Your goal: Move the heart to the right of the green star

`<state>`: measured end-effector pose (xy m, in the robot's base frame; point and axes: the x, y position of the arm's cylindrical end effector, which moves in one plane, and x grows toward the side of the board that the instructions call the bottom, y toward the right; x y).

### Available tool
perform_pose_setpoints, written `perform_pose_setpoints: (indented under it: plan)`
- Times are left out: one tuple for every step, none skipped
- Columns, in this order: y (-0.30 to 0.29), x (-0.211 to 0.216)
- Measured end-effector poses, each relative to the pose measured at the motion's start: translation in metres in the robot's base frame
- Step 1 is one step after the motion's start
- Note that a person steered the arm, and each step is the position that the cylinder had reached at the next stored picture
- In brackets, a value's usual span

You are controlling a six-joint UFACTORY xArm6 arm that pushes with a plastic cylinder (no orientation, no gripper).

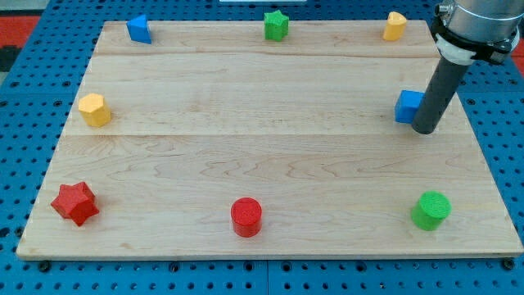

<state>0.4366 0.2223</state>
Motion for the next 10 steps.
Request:
perform_pose_setpoints:
  plan:
    - [0.003,0.000]
    - [-0.004,-0.008]
    - [-0.003,-0.003]
    - [0.059,-0.012]
    - [0.110,-0.092]
    - [0.110,-0.193]
    - [0.110,-0.238]
    - [0.104,-0.246]
    - [0.090,-0.245]
    - [0.005,-0.245]
